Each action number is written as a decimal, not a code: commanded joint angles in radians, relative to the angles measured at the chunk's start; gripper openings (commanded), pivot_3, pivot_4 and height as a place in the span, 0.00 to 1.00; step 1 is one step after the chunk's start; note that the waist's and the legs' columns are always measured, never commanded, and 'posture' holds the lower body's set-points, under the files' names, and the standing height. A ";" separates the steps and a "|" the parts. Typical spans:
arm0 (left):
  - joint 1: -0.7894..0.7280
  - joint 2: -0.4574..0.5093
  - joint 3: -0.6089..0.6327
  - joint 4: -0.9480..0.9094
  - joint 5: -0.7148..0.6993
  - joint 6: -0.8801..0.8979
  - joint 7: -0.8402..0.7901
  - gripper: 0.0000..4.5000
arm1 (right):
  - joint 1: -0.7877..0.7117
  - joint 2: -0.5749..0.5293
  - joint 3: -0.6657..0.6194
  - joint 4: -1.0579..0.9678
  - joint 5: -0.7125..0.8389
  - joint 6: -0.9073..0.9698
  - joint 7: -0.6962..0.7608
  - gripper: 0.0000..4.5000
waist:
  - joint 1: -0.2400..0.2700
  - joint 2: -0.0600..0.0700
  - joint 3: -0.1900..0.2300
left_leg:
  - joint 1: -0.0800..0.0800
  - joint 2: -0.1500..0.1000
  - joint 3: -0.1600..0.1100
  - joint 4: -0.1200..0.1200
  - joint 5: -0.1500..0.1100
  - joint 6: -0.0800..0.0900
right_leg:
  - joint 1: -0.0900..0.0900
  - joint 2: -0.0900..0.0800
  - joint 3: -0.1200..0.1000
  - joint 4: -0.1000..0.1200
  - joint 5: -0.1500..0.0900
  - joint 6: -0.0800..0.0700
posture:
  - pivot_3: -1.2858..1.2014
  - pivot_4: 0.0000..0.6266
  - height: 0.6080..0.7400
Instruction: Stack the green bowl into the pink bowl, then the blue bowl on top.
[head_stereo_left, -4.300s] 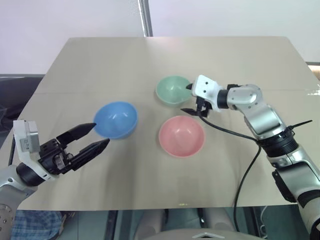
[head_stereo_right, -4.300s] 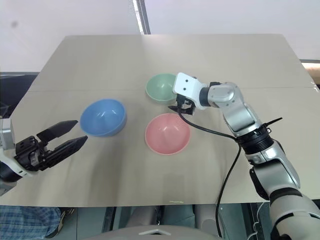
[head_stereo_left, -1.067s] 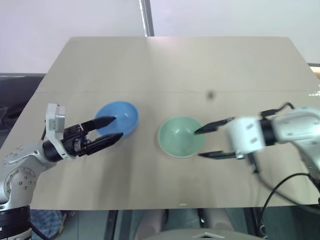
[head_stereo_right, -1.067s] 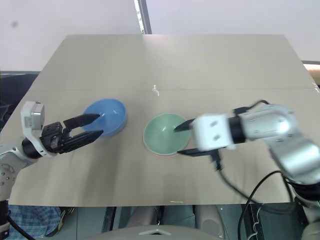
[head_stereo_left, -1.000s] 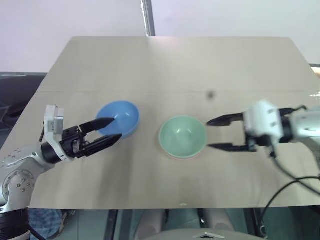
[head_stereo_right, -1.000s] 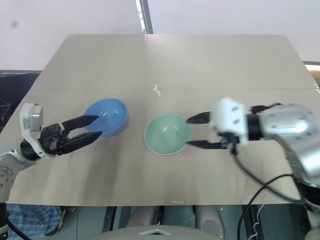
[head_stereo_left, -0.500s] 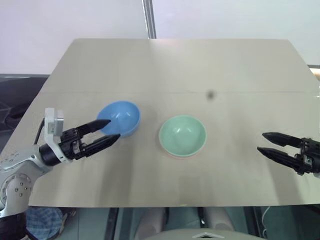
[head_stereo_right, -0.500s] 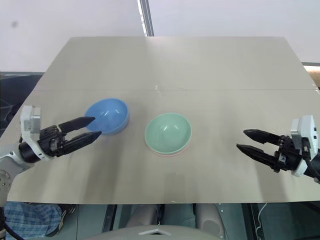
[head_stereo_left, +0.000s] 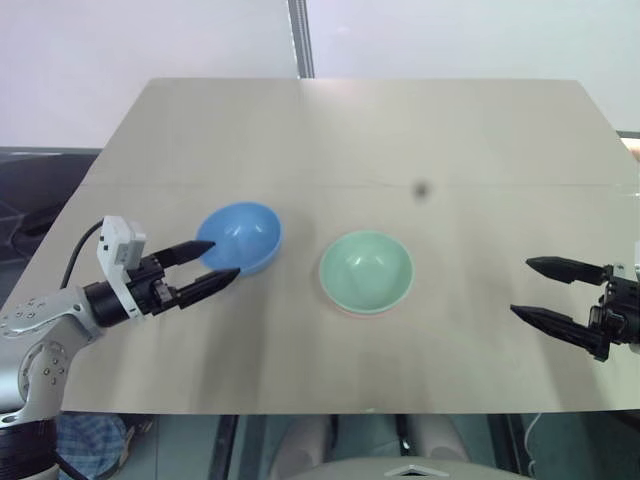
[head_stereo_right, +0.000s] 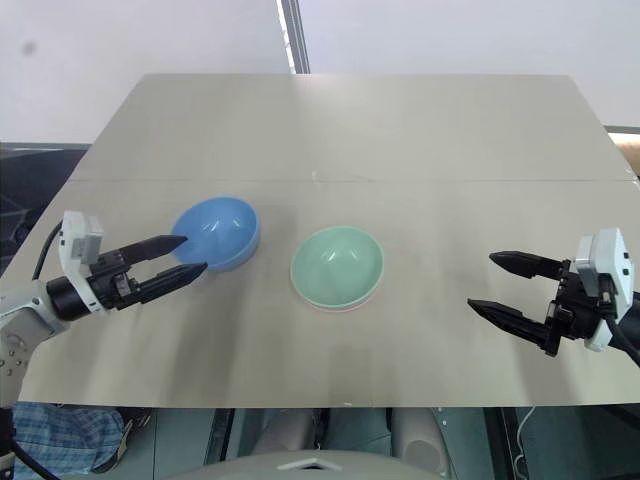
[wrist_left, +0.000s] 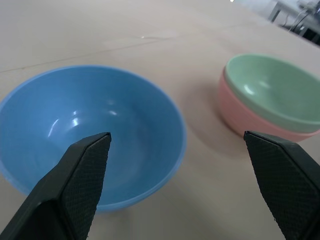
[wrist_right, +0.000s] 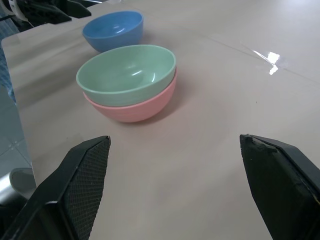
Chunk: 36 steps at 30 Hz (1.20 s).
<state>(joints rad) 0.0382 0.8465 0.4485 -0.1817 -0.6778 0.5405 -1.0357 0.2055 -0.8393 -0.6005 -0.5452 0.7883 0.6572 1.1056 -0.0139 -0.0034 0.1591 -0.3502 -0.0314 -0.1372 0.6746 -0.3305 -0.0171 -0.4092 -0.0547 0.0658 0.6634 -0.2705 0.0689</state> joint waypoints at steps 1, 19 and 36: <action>-0.026 0.029 -0.023 0.015 0.066 -0.062 0.001 1.00 | -0.005 -0.011 -0.005 -0.023 0.027 -0.012 -0.010 1.00 | 0.001 0.000 0.000 | 0.000 0.000 0.000 0.000 0.000 0.000 | 0.000 0.000 0.000 0.000 0.000 0.000 | 0.52 0.24 1.00; -0.255 0.067 -0.282 0.108 0.315 -0.243 -0.065 0.82 | 0.024 -0.001 -0.010 -0.059 0.040 -0.024 -0.076 1.00 | -0.001 0.000 0.000 | 0.000 0.000 0.001 -0.001 0.000 0.000 | -0.001 0.000 0.001 0.000 0.000 0.000 | 0.52 0.24 1.00; -0.222 0.086 -0.274 0.112 0.295 -0.244 -0.153 0.02 | 0.028 -0.006 -0.009 -0.049 0.036 -0.039 -0.099 1.00 | 0.000 0.000 0.000 | -0.001 0.000 0.004 -0.001 0.000 0.000 | -0.001 0.000 0.000 0.000 0.000 0.000 | 0.52 0.24 1.00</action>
<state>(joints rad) -0.1939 0.9135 0.1495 -0.0462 -0.3713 0.3005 -1.1761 0.2375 -0.8389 -0.5876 -0.5793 0.8122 0.6395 1.0079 -0.0142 -0.0037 0.1593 -0.3509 -0.0316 -0.1329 0.6740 -0.3307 -0.0167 -0.4102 -0.0544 0.0663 0.6633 -0.2705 0.0690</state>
